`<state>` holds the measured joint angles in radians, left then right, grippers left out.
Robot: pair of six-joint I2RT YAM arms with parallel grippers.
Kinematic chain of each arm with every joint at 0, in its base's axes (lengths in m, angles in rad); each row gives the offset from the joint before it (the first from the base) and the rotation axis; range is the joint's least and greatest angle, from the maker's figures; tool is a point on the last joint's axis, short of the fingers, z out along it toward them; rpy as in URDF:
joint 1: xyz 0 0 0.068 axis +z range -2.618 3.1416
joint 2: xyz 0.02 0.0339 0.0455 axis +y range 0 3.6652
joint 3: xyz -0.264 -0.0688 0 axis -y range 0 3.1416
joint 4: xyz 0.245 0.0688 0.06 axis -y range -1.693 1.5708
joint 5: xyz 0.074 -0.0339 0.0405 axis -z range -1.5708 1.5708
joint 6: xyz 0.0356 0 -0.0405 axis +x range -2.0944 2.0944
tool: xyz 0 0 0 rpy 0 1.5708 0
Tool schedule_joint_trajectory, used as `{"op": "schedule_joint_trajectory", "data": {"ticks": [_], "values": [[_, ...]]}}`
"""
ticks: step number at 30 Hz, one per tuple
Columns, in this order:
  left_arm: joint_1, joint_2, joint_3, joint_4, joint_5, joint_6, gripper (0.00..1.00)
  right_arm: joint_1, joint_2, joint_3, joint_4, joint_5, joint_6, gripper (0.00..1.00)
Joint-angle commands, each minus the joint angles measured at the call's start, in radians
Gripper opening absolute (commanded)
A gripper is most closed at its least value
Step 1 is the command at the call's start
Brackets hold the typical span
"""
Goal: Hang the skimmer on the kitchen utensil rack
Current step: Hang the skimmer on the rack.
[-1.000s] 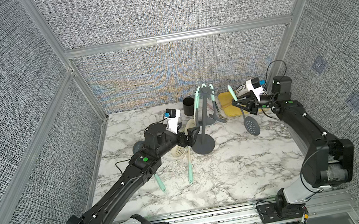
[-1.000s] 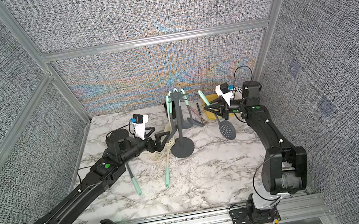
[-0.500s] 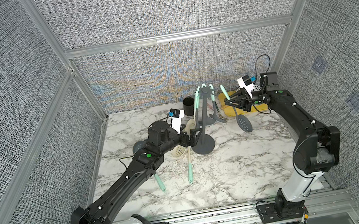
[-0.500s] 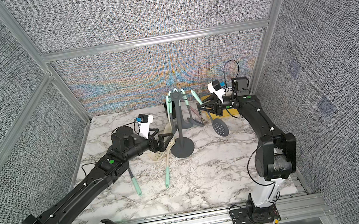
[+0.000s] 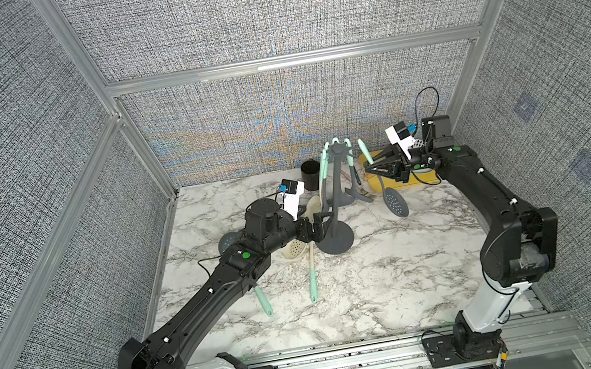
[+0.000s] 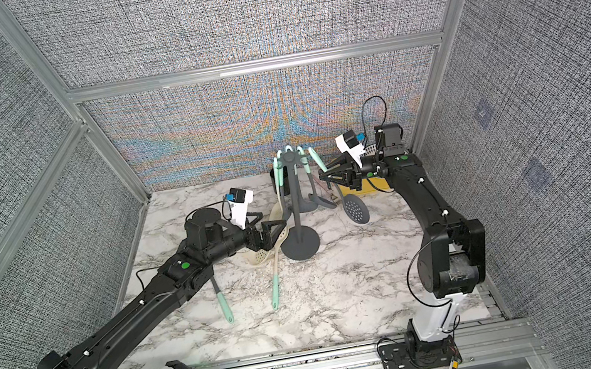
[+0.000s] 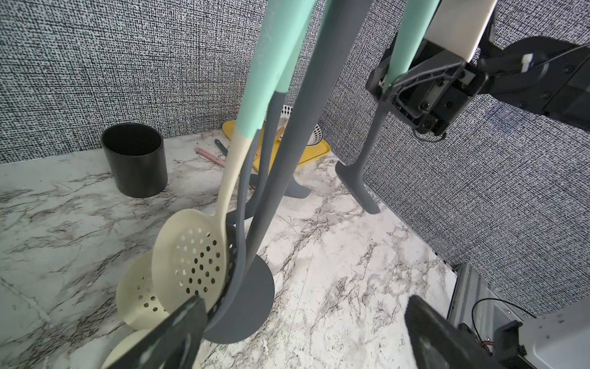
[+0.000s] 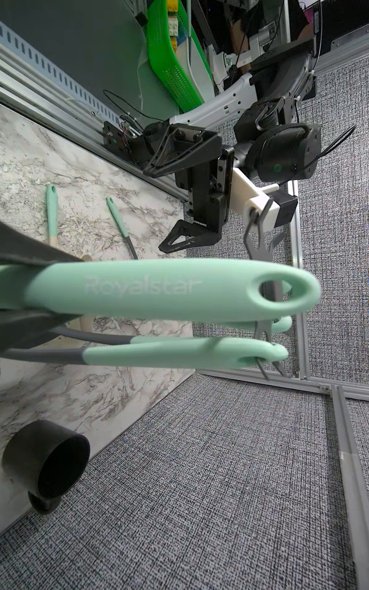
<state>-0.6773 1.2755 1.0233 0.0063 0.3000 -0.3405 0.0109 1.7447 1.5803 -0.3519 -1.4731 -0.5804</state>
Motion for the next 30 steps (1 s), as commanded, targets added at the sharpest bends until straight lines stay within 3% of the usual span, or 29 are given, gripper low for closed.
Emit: {"op": "schedule_joint_trajectory", "data": {"ticks": [1, 19, 20, 23, 26, 30], "values": [[0.001, 0.002, -0.001, 0.018, 0.019, 0.008, 0.98, 0.005, 0.002, 0.0, -0.004, -0.005, 0.005, 0.0], [0.001, -0.01, -0.015, 0.004, -0.007, 0.015, 0.99, 0.04, 0.027, -0.018, -0.103, 0.055, -0.084, 0.0], [0.001, -0.014, -0.017, -0.001, -0.019, 0.018, 0.99, 0.041, 0.03, -0.02, -0.109, 0.056, -0.089, 0.02], [0.001, -0.036, -0.027, -0.016, -0.08, 0.022, 0.99, 0.04, 0.027, -0.016, -0.117, 0.054, -0.093, 0.26], [0.0, -0.068, -0.032, -0.046, -0.134, 0.035, 0.99, 0.041, 0.016, -0.001, -0.108, 0.051, -0.079, 0.43], [0.001, -0.109, -0.039, -0.116, -0.223, 0.047, 0.99, 0.039, -0.015, -0.004, -0.066, 0.059, -0.034, 0.5]]}}
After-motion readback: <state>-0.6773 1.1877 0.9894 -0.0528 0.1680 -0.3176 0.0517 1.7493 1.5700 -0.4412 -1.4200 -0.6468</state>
